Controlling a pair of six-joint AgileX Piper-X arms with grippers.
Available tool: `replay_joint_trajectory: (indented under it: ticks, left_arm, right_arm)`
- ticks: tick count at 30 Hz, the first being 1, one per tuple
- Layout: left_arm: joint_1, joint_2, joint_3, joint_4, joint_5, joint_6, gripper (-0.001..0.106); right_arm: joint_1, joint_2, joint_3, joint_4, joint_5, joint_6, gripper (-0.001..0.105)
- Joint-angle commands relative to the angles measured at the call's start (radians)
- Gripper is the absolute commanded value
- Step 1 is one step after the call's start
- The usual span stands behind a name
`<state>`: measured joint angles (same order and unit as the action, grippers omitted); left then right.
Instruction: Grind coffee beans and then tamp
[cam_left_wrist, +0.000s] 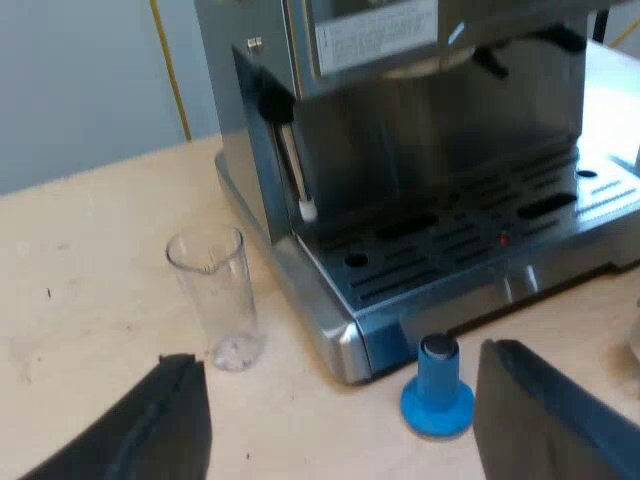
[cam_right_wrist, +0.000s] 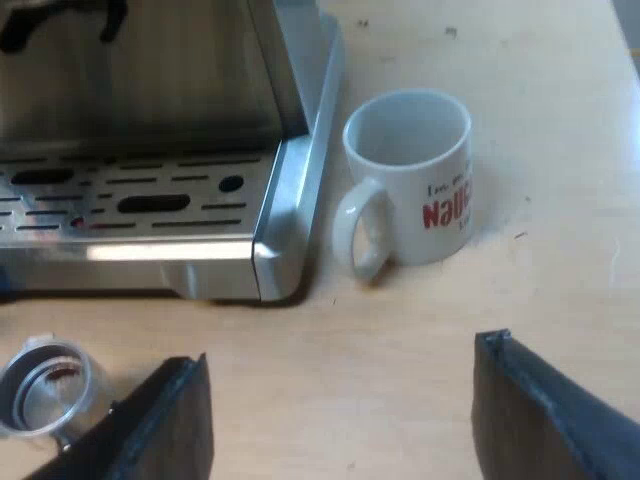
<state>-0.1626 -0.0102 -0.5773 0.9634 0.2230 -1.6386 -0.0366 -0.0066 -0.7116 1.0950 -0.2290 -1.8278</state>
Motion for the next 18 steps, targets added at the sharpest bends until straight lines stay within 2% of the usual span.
replay_joint_trajectory:
  ticks: [1, 11, 18]
  left_arm:
    - [0.003, -0.042, 0.027, -0.005, -0.013, 0.006, 0.059]
    - [0.003, -0.042, 0.106, -0.028, -0.009, 0.006, 0.059]
    - [0.003, -0.042, 0.114, -0.047, -0.002, 0.006, 0.059]
  right_arm:
    - [-0.002, -0.048, 0.021, -0.013, -0.021, -0.014, 0.058]
    - [-0.002, -0.048, 0.11, -0.014, -0.021, -0.009, 0.058]
    - [-0.002, -0.048, 0.146, -0.014, -0.021, -0.009, 0.058]
